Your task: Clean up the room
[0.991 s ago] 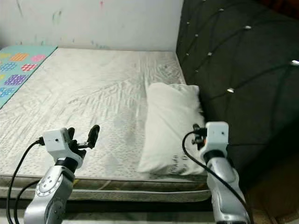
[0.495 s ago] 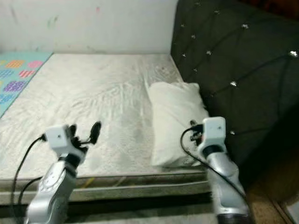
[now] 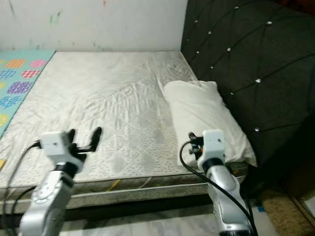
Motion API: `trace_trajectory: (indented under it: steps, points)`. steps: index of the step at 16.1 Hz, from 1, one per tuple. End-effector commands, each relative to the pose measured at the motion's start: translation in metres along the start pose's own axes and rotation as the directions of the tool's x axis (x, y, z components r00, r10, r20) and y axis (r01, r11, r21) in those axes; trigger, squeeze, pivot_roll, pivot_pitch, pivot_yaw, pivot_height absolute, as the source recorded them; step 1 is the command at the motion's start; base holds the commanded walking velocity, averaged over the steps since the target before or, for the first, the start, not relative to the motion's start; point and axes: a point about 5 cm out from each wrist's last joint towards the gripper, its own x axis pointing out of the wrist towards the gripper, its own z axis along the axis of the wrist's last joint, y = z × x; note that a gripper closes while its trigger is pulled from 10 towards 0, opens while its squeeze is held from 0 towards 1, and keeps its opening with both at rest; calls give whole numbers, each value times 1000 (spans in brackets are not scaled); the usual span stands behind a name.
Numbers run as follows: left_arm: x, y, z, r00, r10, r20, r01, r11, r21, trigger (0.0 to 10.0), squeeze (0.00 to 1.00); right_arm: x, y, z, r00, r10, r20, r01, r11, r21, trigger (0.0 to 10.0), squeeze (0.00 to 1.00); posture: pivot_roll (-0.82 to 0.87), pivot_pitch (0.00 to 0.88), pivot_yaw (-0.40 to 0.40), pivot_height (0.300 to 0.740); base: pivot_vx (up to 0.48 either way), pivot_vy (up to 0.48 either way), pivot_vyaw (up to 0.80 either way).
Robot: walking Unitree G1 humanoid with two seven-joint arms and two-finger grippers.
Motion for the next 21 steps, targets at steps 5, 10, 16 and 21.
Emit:
trace_trajectory:
  steps: [5, 10, 16, 21]
  points:
    - [4, -11, 6, 998, -57, 27, 58, 998, -22, 10000, 0, -2, -4, 4, 1000, -10, 18, 10, 1000, -17, 10000, 0, -199, 14, 7, 740, 392, 0, 0]
    - [1, -12, 4, 998, -59, 19, 59, 998, -28, 10000, 0, -2, -3, 4, 1000, 2, 14, -2, 1000, -24, 10000, 0, -198, 20, 5, 740, 428, 0, 0]
    - [4, -1, -5, 997, 71, -38, -70, 997, 22, 10000, 0, -6, -2, -3, 1000, 17, -5, -17, 1000, -15, 10000, 0, -194, 25, 7, 740, 178, 0, 0]
    - [6, -7, -1, 1000, 21, -22, -20, 1000, 10, 10000, 0, -5, 1, -2, 1000, 29, 5, -29, 999, -35, 10000, 0, -193, 22, 12, 740, 0, 190, 0]
